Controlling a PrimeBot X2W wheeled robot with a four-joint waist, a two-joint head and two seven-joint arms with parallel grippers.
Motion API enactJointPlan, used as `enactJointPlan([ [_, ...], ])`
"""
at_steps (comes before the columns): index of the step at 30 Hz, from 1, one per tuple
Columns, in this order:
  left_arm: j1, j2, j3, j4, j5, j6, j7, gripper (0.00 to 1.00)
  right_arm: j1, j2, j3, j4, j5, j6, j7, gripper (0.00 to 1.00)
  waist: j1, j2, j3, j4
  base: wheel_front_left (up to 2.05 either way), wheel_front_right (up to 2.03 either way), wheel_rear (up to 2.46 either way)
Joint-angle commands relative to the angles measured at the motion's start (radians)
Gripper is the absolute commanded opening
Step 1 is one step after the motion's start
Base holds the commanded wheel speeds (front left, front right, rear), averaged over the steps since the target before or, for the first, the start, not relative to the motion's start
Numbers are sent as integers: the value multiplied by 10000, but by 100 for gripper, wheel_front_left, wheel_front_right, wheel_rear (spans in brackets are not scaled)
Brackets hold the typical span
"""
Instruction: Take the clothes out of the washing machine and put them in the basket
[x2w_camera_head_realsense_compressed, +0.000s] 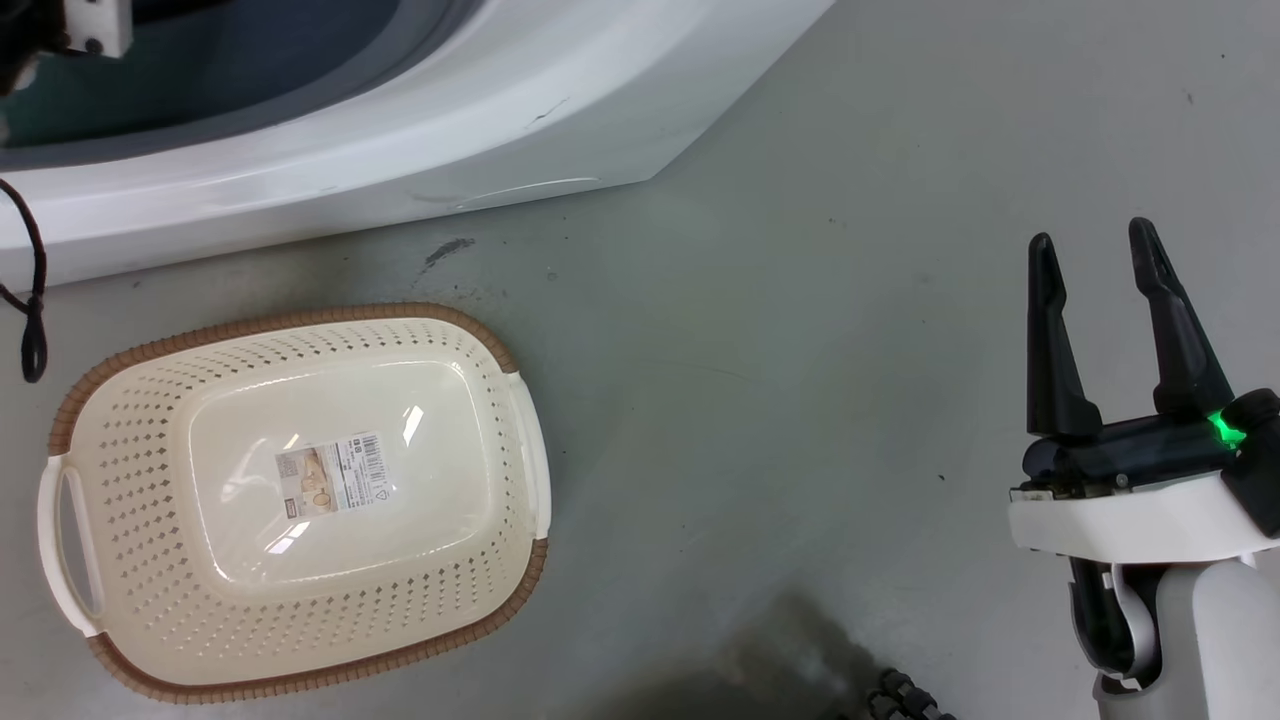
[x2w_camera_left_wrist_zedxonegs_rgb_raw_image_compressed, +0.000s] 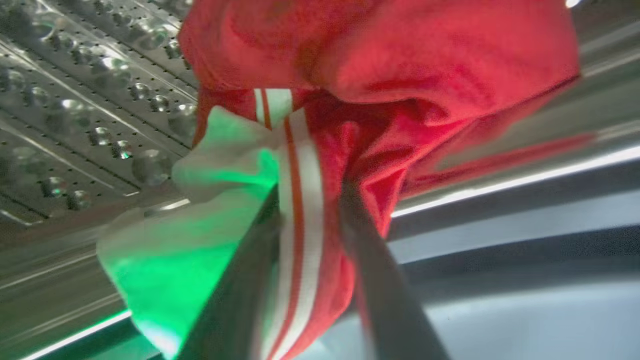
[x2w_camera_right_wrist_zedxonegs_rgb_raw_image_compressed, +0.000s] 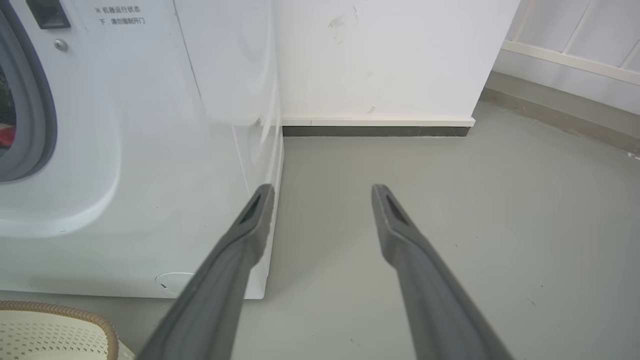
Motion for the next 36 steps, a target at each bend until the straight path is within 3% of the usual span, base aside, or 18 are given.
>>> enactJointPlan([
  [1,306,49,-134,36,-62,-26,64,0,-116,19,-21,12,53,-7,-21,100,0,0,-8,-18,0,0,0],
  [11,1195,-235,61,-72,-700,-12,-1854,0,351,20,-143,129,-313,-7,-21,100,0,0,-1165,419,0,0,0],
  [19,2743,-836,-651,-915,-1619,-16,-3318,0,840,13,-364,269,-767,-7,-21,100,0,0,-2392,1352,0,0,0],
  [36,4900,-581,-1610,-2732,-2907,-18,-5710,0,1782,13,-490,522,-1147,-7,-21,100,0,0,-4173,2419,0,0,0],
])
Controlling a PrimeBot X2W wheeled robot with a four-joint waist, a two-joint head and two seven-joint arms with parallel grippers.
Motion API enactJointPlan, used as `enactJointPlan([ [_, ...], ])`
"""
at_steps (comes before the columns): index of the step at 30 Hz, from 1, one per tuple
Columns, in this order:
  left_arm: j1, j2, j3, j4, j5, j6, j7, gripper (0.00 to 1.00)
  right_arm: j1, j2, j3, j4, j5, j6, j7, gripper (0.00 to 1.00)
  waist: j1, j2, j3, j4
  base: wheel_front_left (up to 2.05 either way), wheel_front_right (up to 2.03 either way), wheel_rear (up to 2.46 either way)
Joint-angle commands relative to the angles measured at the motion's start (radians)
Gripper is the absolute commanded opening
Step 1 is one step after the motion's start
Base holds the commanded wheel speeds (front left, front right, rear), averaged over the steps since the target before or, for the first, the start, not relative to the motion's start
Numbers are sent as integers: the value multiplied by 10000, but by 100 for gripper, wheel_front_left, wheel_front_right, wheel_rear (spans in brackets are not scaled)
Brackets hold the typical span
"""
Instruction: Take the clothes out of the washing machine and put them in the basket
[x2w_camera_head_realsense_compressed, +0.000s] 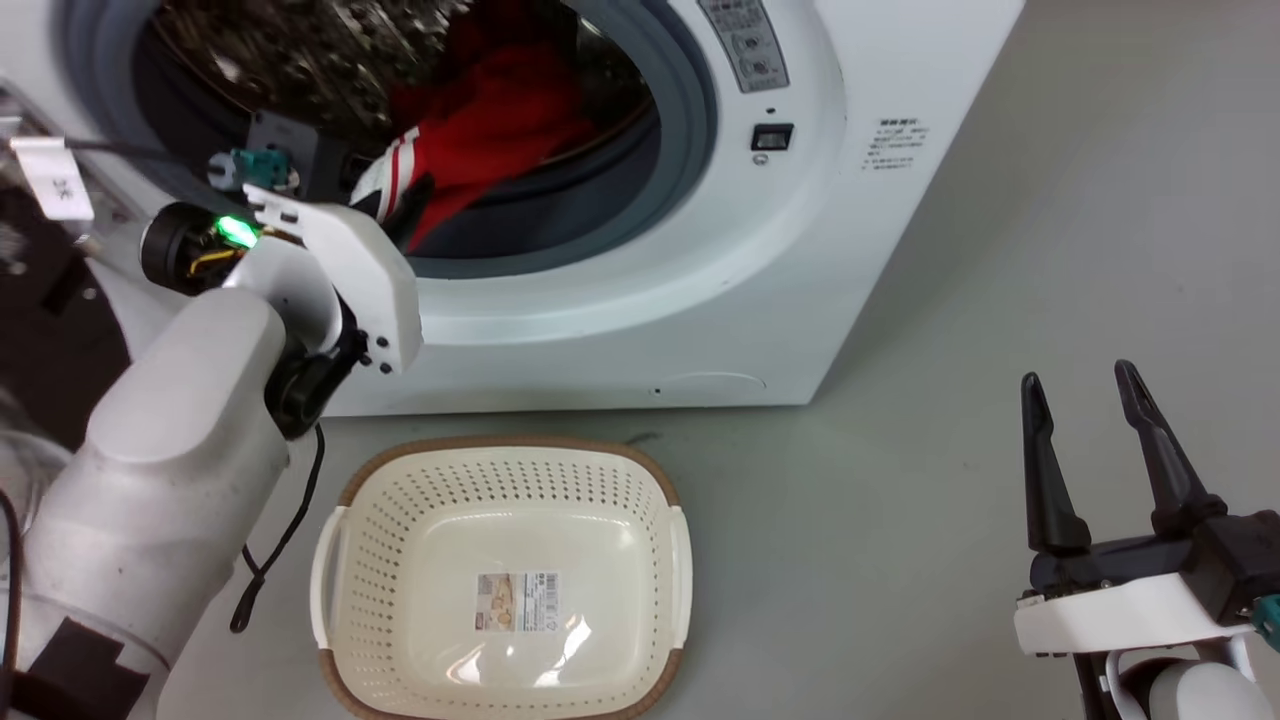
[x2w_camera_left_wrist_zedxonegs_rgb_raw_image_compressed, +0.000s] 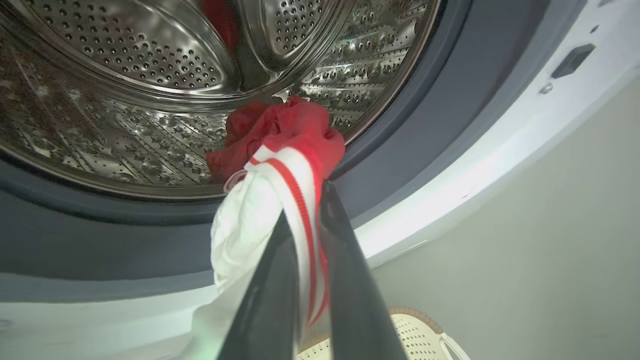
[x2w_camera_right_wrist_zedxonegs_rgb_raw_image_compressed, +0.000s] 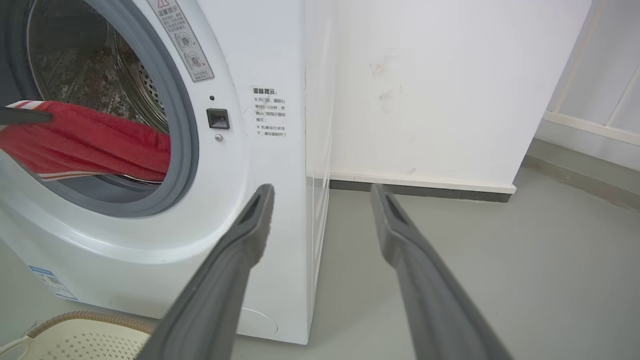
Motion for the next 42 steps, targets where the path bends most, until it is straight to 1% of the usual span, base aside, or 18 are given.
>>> enactJointPlan([
  [1,166,46,2,-142,-28,-3,-198,0,183,6,-27,22,-12,-7,-21,100,1,0,-285,216,0,0,0],
  [6,649,179,-57,-780,-28,13,-635,0,462,6,-66,67,-40,-7,-21,100,1,0,-788,427,0,0,0],
  [11,958,417,14,-1727,69,282,-972,0,748,7,-80,99,-41,-7,-21,100,1,0,-1185,576,0,0,0],
  [16,1280,734,141,-3023,121,723,-1128,0,1024,7,-126,115,-41,-7,-21,100,1,0,-1521,700,0,0,0],
  [23,1737,1289,407,-4984,188,1459,-1241,0,1200,6,-173,139,-8,-7,-21,100,1,0,-1738,821,0,0,0],
  [31,2160,1900,583,-6896,352,2195,-1093,0,1397,6,-238,189,69,-7,-21,100,1,0,-2006,1017,0,0,0],
  [38,2467,2301,646,-8207,459,2684,-887,0,1541,6,-246,233,94,-7,-21,100,1,0,-2211,1201,0,0,0],
  [42,2654,2477,630,-8667,527,2889,-792,0,1547,6,-232,233,129,-7,-21,100,1,0,-2239,1274,0,0,0],
])
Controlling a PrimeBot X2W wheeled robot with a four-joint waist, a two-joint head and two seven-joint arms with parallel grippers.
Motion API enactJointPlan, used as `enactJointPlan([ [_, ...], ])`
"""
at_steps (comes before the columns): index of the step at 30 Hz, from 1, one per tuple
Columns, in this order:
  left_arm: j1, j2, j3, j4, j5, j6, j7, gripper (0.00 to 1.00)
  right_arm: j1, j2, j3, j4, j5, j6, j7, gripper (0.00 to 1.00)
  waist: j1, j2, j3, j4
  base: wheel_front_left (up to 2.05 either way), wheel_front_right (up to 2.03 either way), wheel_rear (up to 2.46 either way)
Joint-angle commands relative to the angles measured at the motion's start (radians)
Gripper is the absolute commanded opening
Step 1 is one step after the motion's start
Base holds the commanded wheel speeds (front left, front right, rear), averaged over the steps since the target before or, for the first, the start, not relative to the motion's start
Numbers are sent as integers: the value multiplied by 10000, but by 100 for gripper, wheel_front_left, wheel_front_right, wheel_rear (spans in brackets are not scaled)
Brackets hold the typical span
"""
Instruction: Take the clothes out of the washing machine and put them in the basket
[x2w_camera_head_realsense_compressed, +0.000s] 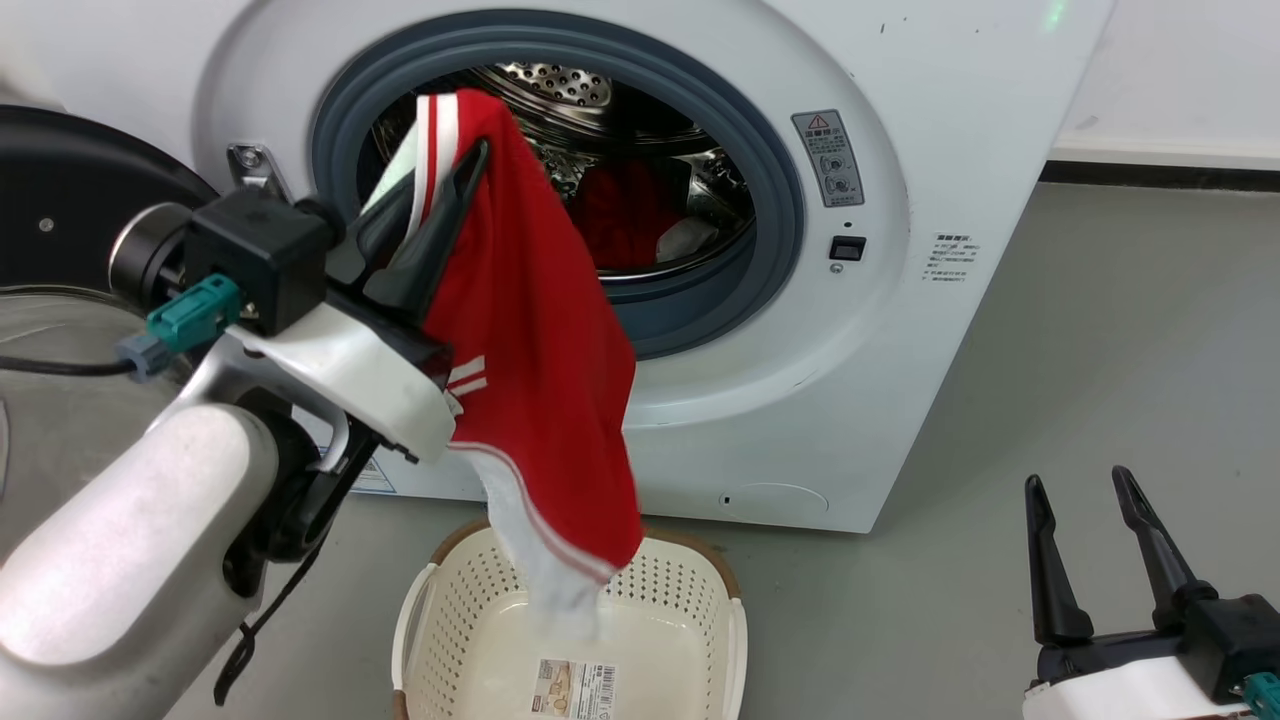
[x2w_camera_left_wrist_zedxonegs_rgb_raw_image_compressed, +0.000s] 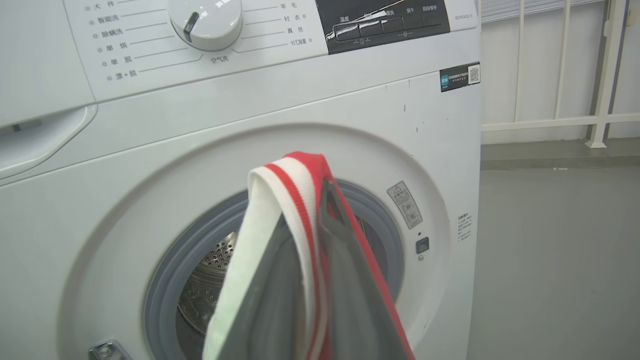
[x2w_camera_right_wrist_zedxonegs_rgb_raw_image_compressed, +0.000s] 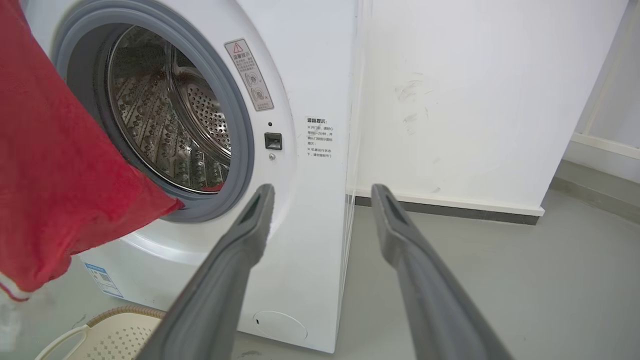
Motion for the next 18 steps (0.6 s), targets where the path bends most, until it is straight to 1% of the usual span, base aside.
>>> enactJointPlan([
  [1,204,63,-5,-129,69,90,-2,0,111,6,18,14,58,-7,-21,100,1,0,-1,23,0,0,0],
  [11,1078,183,-403,-712,27,380,75,0,5,6,46,-25,13,-7,-21,100,1,0,202,-20,0,0,0],
  [18,2087,115,-823,-577,-171,472,-108,0,-242,6,-41,-121,-102,-7,-21,100,1,0,738,-155,0,0,0],
])
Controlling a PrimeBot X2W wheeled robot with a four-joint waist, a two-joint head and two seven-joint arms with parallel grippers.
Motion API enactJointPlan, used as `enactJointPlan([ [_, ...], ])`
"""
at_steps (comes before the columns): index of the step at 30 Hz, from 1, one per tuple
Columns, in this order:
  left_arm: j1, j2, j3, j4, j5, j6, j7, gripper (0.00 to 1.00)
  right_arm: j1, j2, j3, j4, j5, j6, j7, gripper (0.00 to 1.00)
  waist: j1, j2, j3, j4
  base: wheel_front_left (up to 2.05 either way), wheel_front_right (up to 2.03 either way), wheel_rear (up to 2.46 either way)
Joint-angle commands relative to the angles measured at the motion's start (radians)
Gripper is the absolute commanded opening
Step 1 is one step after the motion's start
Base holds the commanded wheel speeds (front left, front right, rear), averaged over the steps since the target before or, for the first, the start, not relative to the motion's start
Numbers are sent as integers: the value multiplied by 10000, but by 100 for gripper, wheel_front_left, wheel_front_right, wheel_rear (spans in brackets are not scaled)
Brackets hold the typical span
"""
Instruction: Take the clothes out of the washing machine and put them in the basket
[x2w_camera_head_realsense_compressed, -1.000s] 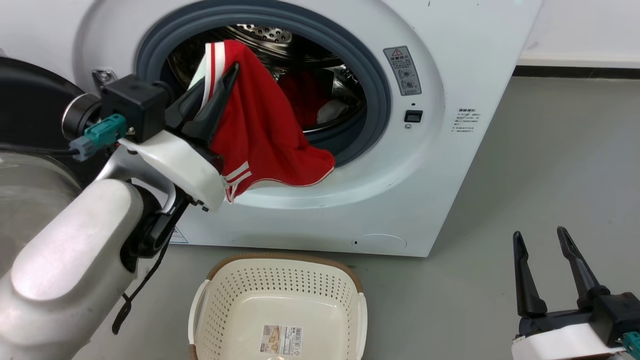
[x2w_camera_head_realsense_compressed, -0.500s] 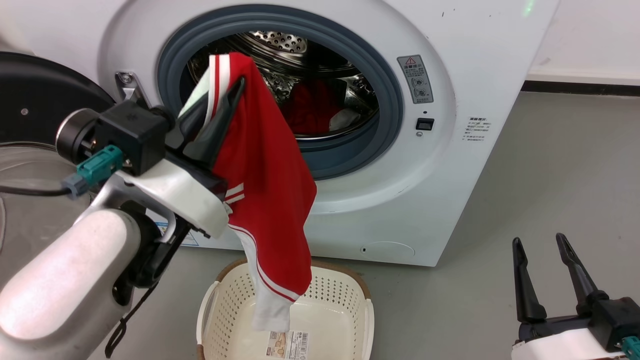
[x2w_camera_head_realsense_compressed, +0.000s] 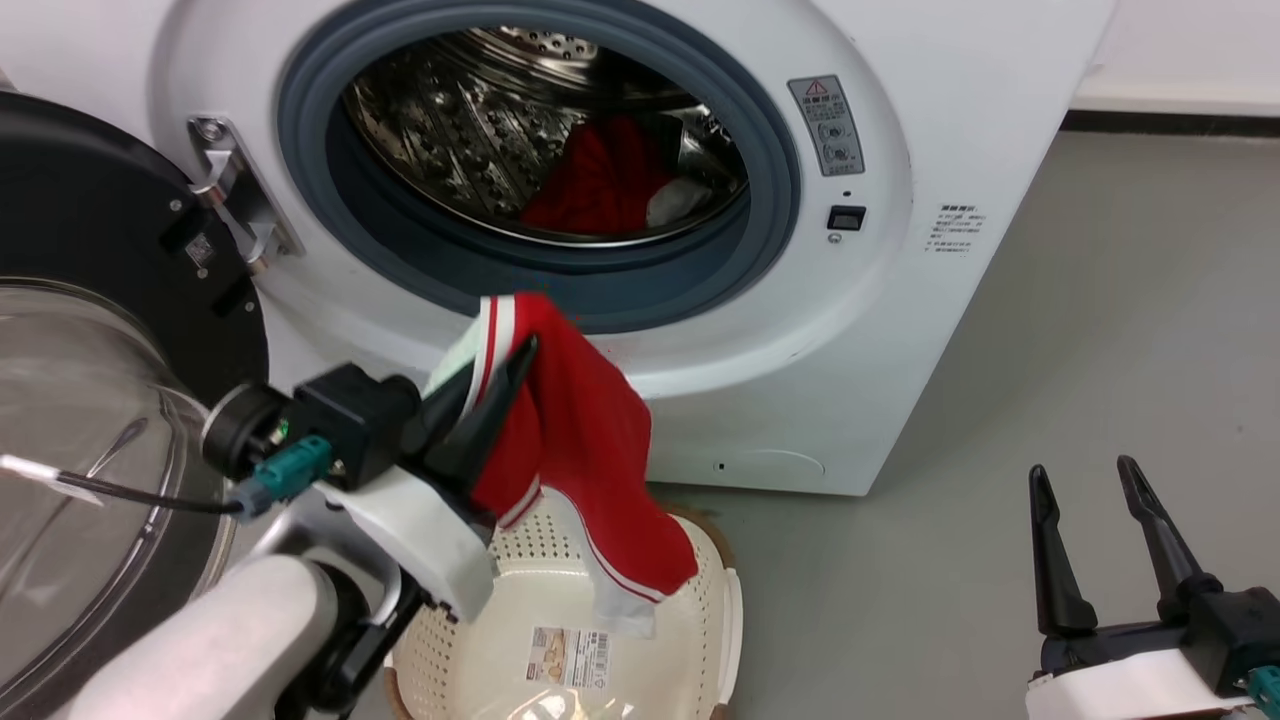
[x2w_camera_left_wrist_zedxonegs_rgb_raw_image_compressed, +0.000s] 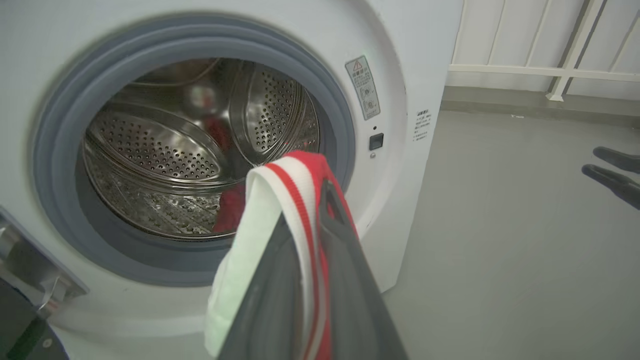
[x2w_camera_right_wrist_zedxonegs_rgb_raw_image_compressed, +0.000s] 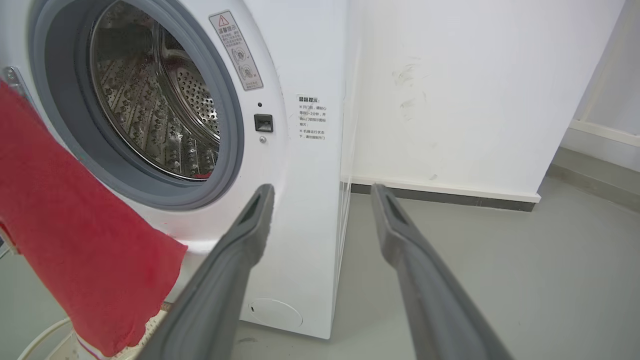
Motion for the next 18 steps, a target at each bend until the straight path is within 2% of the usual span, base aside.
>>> enactJointPlan([
  [1,257,-46,-113,133,-17,13,-99,0,-214,7,-29,-62,-58,-7,-21,100,0,0,270,-76,0,0,0],
  [9,752,-548,-743,1566,-100,-480,-330,0,-720,7,-98,-221,-243,-7,-21,100,0,0,1400,-295,0,0,0],
  [18,488,-1574,-1144,4415,-362,-1328,-751,0,-1349,7,-131,-363,-282,-7,-21,100,0,0,2673,-715,0,0,0],
])
